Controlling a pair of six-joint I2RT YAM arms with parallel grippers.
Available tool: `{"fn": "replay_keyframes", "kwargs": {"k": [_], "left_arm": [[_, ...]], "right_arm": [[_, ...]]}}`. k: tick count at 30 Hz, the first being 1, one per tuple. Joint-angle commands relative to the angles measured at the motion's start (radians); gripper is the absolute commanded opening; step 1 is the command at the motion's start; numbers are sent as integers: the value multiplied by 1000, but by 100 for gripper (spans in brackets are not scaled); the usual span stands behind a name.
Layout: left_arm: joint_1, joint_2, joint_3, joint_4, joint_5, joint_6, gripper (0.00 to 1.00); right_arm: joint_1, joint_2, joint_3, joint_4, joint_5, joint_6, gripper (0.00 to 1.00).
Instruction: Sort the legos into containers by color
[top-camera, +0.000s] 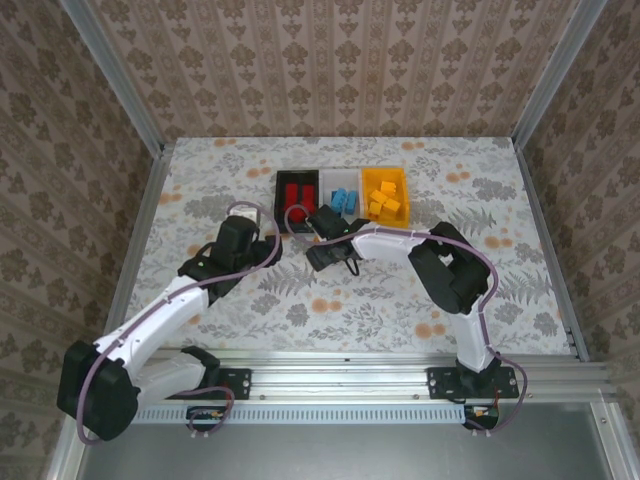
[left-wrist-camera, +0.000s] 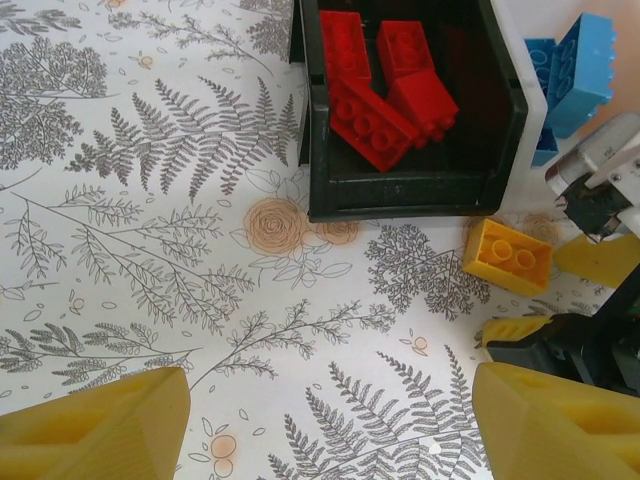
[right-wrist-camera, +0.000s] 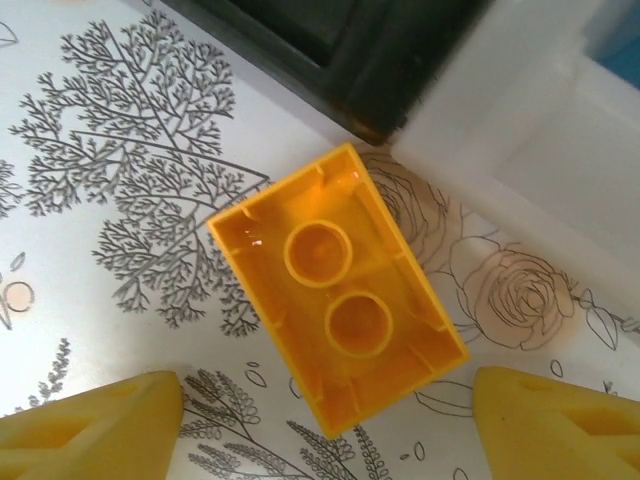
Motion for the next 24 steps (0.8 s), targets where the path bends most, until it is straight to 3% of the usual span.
{"fn": "replay_keyframes", "kwargs": {"k": [1,12,19,24], "left_arm": [[9,13,0,24,24,-15,76],[9,21,-17,51,26,-10,76],[10,37,-18,71,31,0,76],[11,50,-18,75,32,2,76]], "right_arm": [[-4,36,37,-4,-6,-20,75],[49,-4,1,39,-40,-60,68],[37,-7,-10,40,35,-40,68],[22,39,43,20,23,-14,70]]}}
